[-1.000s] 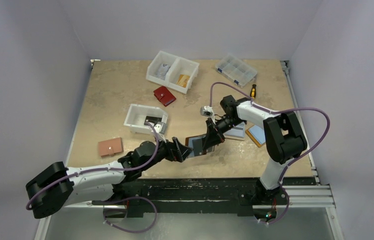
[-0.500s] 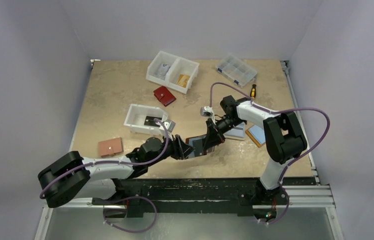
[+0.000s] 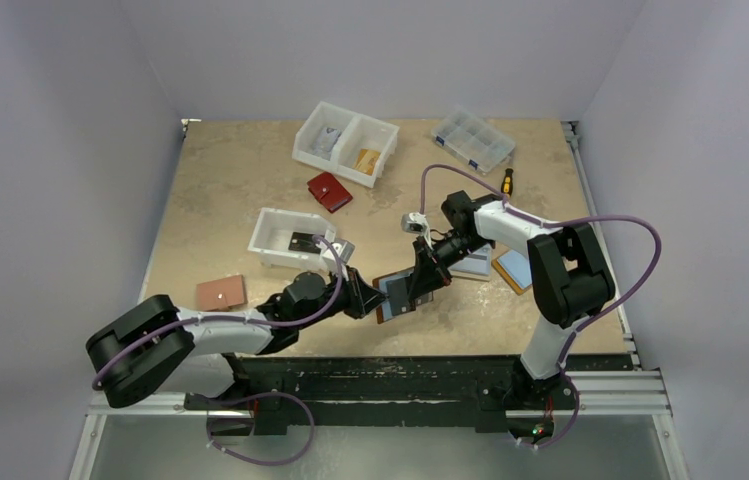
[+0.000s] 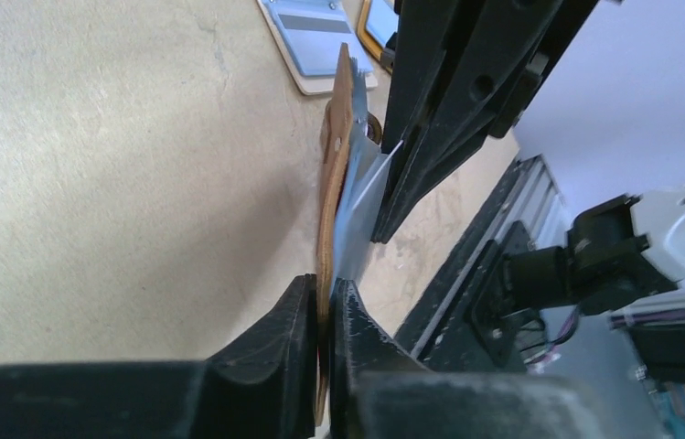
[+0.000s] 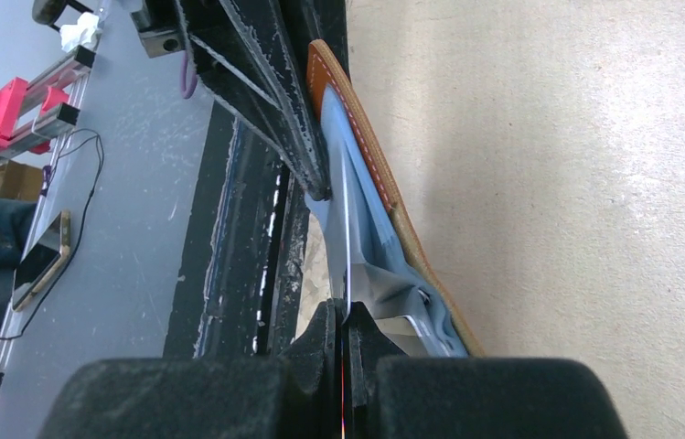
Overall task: Take the credit cards out of the card holder
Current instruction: Remove the credit card from the card holder.
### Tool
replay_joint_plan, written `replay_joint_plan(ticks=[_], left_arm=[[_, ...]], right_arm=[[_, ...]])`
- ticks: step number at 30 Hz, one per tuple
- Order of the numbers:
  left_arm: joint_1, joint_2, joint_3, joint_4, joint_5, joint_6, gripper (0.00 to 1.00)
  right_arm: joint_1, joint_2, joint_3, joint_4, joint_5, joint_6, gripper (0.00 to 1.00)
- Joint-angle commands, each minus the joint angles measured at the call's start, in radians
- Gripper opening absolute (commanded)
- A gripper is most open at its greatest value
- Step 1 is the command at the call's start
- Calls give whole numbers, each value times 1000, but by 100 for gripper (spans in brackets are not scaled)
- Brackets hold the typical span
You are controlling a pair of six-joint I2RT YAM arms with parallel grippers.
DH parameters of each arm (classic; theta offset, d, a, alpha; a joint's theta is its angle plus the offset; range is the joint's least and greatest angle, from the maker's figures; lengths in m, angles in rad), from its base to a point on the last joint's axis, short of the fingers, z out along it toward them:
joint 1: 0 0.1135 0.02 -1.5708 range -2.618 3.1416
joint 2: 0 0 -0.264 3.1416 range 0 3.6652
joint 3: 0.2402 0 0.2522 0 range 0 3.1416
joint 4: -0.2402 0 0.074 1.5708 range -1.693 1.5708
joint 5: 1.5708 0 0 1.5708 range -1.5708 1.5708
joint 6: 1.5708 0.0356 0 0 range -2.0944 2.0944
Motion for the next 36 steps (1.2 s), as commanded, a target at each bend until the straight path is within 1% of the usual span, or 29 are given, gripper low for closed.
replay_joint_plan(ticks=[1, 6, 11, 15, 19, 24, 28, 31, 34, 36], left_arm=[[6, 9, 33, 79, 45, -8, 0], [11, -30, -3, 71, 15, -23, 0], [19, -101, -81, 88, -36, -42, 0], [20, -141, -132, 110, -43, -62, 0], [21, -153, -158, 97, -61, -71, 0], [22, -119, -186, 72, -76, -122, 0], [24, -80, -203, 25, -88, -184, 0], [29, -65, -199, -40, -107, -218, 0], [29, -64, -153, -181, -137, -227, 0], [30, -79, -101, -312, -174, -214, 17]], right_arm=[[-4, 3, 32, -5, -34, -22, 0], [-4, 0, 29, 13, -21, -8, 0], [-4, 14, 31, 19, 6, 3, 0], [-4, 29, 38, 23, 25, 16, 0], [-4, 31, 38, 38, 46, 37, 0], [-5, 19, 36, 44, 78, 41, 0], [-6, 7, 34, 44, 95, 37, 0], [-7, 2, 35, 38, 100, 29, 0], [-6, 0, 40, 20, 88, 5, 0], [-7, -1, 43, 2, 78, -13, 0]])
